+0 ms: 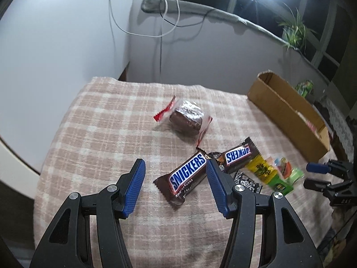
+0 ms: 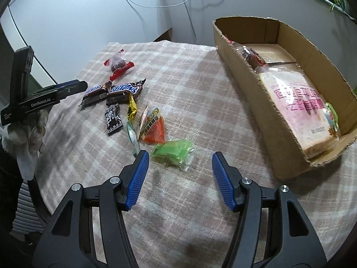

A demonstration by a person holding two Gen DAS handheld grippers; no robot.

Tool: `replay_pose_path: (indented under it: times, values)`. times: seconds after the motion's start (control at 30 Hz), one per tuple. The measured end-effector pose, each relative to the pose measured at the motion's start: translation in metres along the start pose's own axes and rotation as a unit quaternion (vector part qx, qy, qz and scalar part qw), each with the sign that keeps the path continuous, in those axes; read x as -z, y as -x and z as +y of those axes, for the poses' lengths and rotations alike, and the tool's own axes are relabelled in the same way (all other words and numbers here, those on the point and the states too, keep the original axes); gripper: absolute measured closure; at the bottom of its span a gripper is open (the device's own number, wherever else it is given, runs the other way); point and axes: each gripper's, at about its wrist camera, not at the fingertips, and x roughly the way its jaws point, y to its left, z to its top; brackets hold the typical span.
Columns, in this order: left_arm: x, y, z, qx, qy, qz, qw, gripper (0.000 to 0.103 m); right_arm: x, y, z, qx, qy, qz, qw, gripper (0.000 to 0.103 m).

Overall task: Organize snacks
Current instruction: 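Grasp the Snickers bar with the left tool while the right tool grasps the green candy bag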

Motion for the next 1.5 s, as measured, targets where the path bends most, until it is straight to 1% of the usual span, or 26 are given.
replay_pose_path:
  times: [0.07,0.17,0.37,0.43,0.47,0.5,0.6,0.67,0.8,0.83,0.93,1.0,1.03,1.07,1.1,1.13,1.2,1.27,1.5]
  values:
    - [0.001,-0.005,-0.002,-0.001,-0.008,0.003,1.0000,0.047,-0.001,-0.005,0.003,0.003,0.007,0.004,1.000,0.041]
    - [0.001,-0.014,-0.005,-0.006,-0.022,0.009,0.9997,0.047,-0.003,-0.014,0.007,0.023,0.019,0.009,1.000,0.041]
    - [0.002,-0.025,-0.010,-0.015,-0.052,0.018,0.9984,0.047,-0.005,-0.022,0.011,0.031,0.027,0.008,0.999,0.041]
    - [0.002,-0.027,-0.013,-0.014,-0.060,0.018,0.9979,0.045,-0.005,-0.022,0.014,0.032,0.033,0.008,0.999,0.042]
    - [0.002,-0.029,-0.014,-0.013,-0.064,0.018,0.9977,0.045,-0.005,-0.023,0.015,0.034,0.038,0.008,0.999,0.045]
    - [0.001,-0.029,-0.015,-0.013,-0.065,0.017,0.9977,0.044,-0.005,-0.023,0.017,0.035,0.041,0.007,0.999,0.052]
    - [0.001,-0.031,-0.018,-0.009,-0.071,0.016,0.9973,0.045,-0.004,-0.022,0.018,0.026,0.044,0.004,0.999,0.063]
    - [0.003,-0.034,-0.021,-0.007,-0.077,0.020,0.9968,0.045,-0.003,-0.021,0.016,0.024,0.043,0.004,0.999,0.067]
    - [0.010,-0.040,-0.024,-0.009,-0.089,0.028,0.9956,0.045,-0.001,-0.020,0.015,0.018,0.046,0.005,0.999,0.067]
    - [0.011,-0.039,-0.024,-0.009,-0.087,0.027,0.9958,0.049,0.000,-0.021,0.016,0.019,0.052,0.007,0.998,0.067]
    - [0.010,-0.038,-0.021,-0.003,-0.077,0.027,0.9966,0.054,0.003,-0.020,0.019,0.023,0.065,0.009,0.998,0.067]
    - [0.011,-0.038,-0.022,-0.002,-0.080,0.027,0.9964,0.057,0.005,-0.019,0.020,0.025,0.071,0.009,0.997,0.067]
    - [0.011,-0.037,-0.023,-0.001,-0.082,0.027,0.9963,0.062,0.006,-0.018,0.020,0.024,0.073,0.010,0.997,0.067]
    - [0.011,-0.038,-0.023,0.000,-0.082,0.027,0.9963,0.063,0.007,-0.017,0.019,0.025,0.075,0.011,0.997,0.068]
    - [0.010,-0.037,-0.023,0.000,-0.081,0.028,0.9964,0.069,0.008,-0.017,0.019,0.026,0.076,0.013,0.997,0.070]
    - [0.011,-0.037,-0.021,0.002,-0.078,0.029,0.9965,0.072,0.008,-0.016,0.019,0.029,0.078,0.014,0.996,0.072]
    - [0.011,-0.037,-0.019,0.006,-0.073,0.028,0.9969,0.074,0.009,-0.015,0.018,0.033,0.078,0.013,0.996,0.080]
    - [0.011,-0.035,-0.018,0.008,-0.070,0.027,0.9971,0.075,0.010,-0.014,0.016,0.034,0.073,0.012,0.997,0.085]
    - [0.013,-0.032,-0.016,0.006,-0.064,0.023,0.9977,0.076,0.011,-0.011,0.010,0.024,0.052,-0.001,0.998,0.087]
